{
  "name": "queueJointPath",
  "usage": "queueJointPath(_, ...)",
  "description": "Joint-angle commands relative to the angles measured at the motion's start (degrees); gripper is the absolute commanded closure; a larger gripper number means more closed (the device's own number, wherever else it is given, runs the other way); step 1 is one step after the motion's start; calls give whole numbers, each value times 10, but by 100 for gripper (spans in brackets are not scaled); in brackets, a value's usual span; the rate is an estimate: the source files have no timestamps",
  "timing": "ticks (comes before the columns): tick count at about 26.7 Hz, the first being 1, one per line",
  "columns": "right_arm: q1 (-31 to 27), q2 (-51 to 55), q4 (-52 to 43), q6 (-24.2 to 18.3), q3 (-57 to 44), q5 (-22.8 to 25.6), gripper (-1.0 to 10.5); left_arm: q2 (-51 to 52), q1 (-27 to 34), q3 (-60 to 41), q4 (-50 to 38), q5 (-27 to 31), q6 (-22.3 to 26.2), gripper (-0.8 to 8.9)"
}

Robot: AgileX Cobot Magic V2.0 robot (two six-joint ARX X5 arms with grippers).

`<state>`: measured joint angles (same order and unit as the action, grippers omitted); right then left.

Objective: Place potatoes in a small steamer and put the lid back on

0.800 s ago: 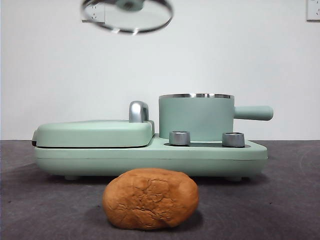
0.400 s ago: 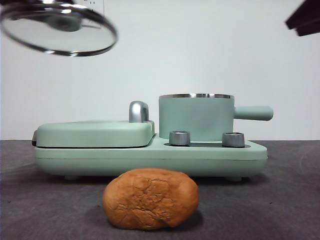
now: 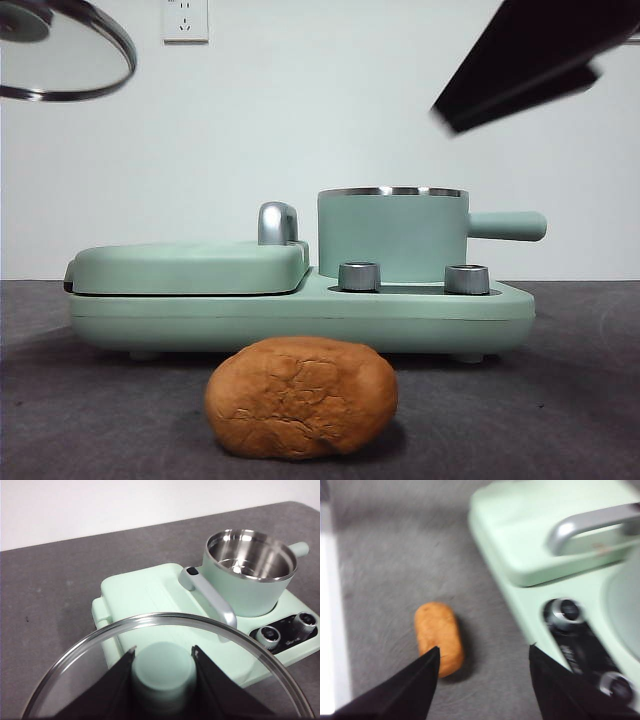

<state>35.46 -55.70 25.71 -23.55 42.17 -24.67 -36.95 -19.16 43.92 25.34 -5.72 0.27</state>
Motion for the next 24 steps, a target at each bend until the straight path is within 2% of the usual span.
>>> queueJointPath(1, 40, -51, -18, -30, 12, 11, 664, 16, 3, 7, -16, 2, -15, 804)
queueJointPath(5, 83, -120, -46, -40, 13, 14, 661, 32, 5, 7, -4, 2, -42, 804)
queueJointPath(11, 127, -203, -101, -42, 13, 39, 659, 34, 5, 7, 21, 2, -44, 804)
queueJointPath(15, 139, -246, -128, -42, 13, 41, 632, 34, 5, 7, 22, 2, -44, 804)
queueJointPath(19, 144, -277, -138, -42, 13, 70, 628, 34, 5, 7, 22, 2, -44, 804)
queueJointPath(24, 143, -301, -137, -39, 13, 71, 630, 34, 5, 7, 22, 2, -42, 804)
